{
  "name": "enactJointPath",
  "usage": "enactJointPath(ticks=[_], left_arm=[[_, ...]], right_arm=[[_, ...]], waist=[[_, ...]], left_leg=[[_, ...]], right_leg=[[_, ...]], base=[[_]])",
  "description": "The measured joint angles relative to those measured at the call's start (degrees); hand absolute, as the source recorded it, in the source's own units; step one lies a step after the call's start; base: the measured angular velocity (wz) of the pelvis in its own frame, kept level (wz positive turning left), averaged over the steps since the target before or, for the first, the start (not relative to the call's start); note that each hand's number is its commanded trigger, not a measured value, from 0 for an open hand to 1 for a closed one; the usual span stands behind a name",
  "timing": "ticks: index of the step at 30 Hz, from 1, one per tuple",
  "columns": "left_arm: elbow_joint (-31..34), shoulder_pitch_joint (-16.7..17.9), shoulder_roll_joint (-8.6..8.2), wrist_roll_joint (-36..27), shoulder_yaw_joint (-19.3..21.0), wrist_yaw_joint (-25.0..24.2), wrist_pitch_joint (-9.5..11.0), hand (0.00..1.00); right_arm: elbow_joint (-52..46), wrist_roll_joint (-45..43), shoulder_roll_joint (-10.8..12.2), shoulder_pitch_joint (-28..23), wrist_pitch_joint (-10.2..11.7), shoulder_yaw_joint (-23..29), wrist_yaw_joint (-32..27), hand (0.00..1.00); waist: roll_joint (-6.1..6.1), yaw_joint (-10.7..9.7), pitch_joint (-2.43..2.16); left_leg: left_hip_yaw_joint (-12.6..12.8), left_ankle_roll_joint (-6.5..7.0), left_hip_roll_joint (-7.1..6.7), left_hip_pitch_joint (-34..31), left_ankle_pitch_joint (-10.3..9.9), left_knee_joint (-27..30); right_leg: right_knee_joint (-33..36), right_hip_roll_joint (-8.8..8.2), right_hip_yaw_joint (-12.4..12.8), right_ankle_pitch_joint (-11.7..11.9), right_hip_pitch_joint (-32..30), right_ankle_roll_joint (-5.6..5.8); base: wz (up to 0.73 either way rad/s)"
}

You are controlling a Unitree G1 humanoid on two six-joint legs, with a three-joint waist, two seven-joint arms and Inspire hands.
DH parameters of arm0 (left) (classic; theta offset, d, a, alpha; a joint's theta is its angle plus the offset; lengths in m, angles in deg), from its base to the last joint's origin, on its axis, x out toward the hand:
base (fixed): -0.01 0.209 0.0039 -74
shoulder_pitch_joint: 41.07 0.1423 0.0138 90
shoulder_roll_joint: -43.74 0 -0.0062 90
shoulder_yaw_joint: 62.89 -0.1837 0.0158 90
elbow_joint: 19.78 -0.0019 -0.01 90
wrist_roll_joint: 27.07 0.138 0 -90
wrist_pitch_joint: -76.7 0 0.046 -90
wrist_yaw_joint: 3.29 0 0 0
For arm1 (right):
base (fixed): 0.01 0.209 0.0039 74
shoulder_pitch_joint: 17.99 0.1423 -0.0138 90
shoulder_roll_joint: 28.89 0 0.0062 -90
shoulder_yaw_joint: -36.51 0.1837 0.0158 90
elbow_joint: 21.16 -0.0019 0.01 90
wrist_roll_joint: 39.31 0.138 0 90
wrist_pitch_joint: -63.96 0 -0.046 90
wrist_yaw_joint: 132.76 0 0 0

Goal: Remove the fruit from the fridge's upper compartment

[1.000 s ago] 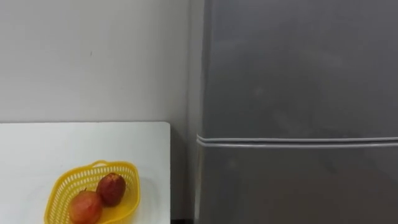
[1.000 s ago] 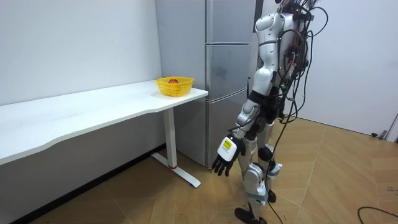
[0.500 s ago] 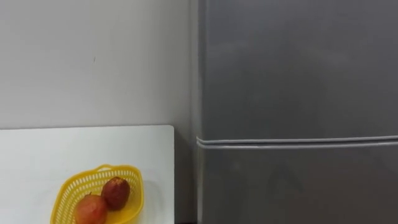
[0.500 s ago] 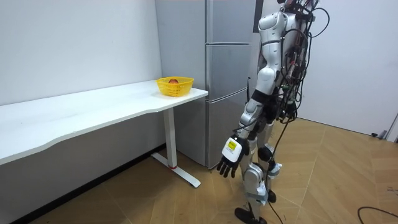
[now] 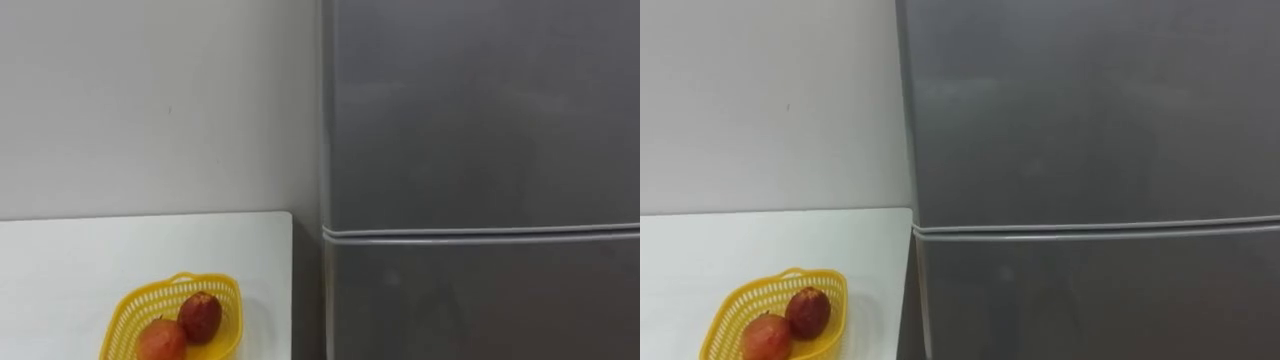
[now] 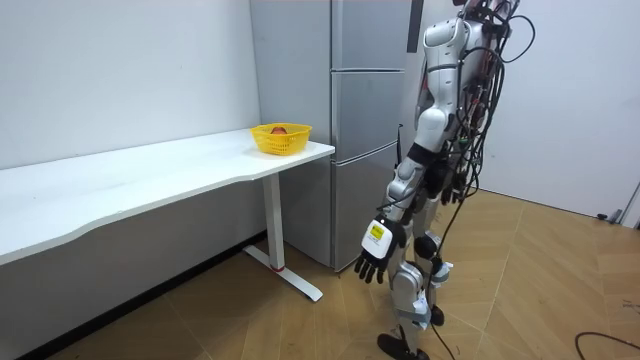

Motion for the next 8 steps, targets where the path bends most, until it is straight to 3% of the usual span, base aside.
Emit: enactJointPath(ticks=[8], left_arm=[[-0.61,-0.90,-0.03,1.73,-0.11,-1.71,-1.08,0.00]], right_arm=[[0.10,-3.83,0.57,0.04,-3.25,-0.33,6.95,0.00]], waist=[[-0.17,-0.07,-0.02]], left_leg=[[-0.01,-0.05,-0.02,-0.14,-0.11,0.11]], right_leg=[[-0.15,-0.01,0.00,-0.20,0.00,0.05]], base=[[0.00]])
